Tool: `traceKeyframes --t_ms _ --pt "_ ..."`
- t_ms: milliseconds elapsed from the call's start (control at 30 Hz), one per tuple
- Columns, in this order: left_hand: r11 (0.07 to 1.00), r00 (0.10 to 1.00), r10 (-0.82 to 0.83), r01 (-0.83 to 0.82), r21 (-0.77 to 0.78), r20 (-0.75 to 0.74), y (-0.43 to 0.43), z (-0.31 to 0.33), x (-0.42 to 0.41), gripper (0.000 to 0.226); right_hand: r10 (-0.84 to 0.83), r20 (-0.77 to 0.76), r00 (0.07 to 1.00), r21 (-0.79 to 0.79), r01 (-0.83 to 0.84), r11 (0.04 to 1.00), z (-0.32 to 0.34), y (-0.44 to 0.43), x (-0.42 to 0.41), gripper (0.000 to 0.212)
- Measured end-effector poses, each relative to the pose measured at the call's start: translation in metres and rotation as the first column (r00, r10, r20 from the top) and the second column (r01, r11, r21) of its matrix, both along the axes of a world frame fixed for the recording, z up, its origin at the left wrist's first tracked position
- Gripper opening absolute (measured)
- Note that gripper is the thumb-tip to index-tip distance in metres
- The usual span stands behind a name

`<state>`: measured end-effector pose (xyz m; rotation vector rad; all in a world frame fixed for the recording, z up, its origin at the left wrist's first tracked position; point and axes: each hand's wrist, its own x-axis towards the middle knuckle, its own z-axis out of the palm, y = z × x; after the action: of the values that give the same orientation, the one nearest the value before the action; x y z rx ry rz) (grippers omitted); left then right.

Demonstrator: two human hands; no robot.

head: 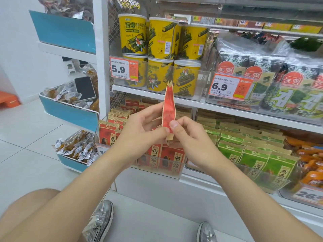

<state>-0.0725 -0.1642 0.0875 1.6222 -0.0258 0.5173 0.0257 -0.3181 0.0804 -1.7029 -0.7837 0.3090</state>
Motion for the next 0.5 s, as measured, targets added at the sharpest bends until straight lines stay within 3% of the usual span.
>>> traceKeyframes --t_ms 200,500 --pt "0.997 0.998 -0.064 0.064 0.046 -0.001 0.0041 -0.0021 0.0004 0.073 0.04 -0.049 0.998 0.063 -0.037 0.997 0.0006 -0.0048 0.0014 0.027" --pt "0.991 0.992 -0.121 0.118 -0.063 -0.04 0.0083 -0.0067 0.0044 0.072 0.039 -0.159 0.986 0.068 -0.029 0.997 0.0013 -0.0048 0.0042 0.025"
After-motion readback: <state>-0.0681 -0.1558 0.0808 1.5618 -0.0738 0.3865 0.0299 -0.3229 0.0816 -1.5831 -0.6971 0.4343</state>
